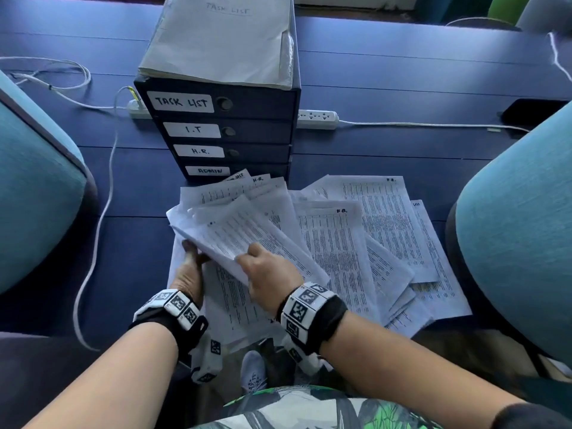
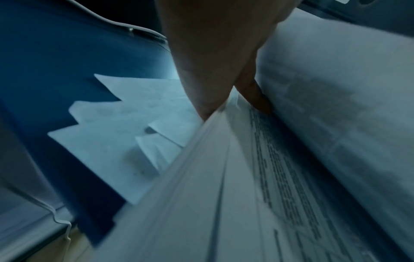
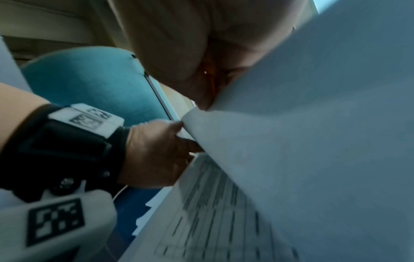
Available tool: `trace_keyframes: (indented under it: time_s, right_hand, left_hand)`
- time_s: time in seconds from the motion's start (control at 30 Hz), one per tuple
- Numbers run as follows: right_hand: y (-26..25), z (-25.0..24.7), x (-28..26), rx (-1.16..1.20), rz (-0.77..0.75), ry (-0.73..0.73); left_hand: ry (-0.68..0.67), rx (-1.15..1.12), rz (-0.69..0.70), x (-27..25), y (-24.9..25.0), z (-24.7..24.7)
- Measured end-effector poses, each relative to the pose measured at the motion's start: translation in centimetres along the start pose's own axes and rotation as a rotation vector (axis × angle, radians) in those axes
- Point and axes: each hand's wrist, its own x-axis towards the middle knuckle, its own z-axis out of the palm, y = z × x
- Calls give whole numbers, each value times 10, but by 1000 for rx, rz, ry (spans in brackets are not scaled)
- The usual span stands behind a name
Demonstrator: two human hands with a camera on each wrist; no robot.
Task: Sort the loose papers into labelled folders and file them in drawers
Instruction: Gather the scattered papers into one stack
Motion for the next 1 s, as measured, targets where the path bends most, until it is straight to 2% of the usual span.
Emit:
trace_keyframes:
  time_s: [0.1,0.17,0.27,0.37,0.43,0.5,0.6,0.7,0.8,0.9,1.0]
  right_hand:
    - [6,11,4,132,9,-146]
    - [17,12,4,232,58,-171]
    - [51,7,3,308,282,-33]
    - [98,1,-7,182,599,116]
    - [123,-5,-19,65,827,185]
    - [137,-12,-28,104,1027,179]
    - [149,-13,-31,266,1165,175]
    - [155,-13,-30,472,1135,231]
    - [155,-20,-32,382,962,271]
    - [150,-36,-35,231,819,520]
    - [143,-54,-31,133,712,772]
  left_hand:
    - [62,-99,-6,-3,2,2]
    - [65,-146,8,-6,3,4]
    - [52,-176,13,-8,5,5]
    - [66,-160,27,-12,8,6]
    - [48,-55,73,-14,11,8]
    - [91,169,68,-12,9,8]
    - [182,408,4,-7,3,12]
    - [210,390,82,-5,0,15]
    - [221,266,157,-2,-2,10]
    - [266,203,206,-1,2,9]
    - [299,280,206,5,1,0]
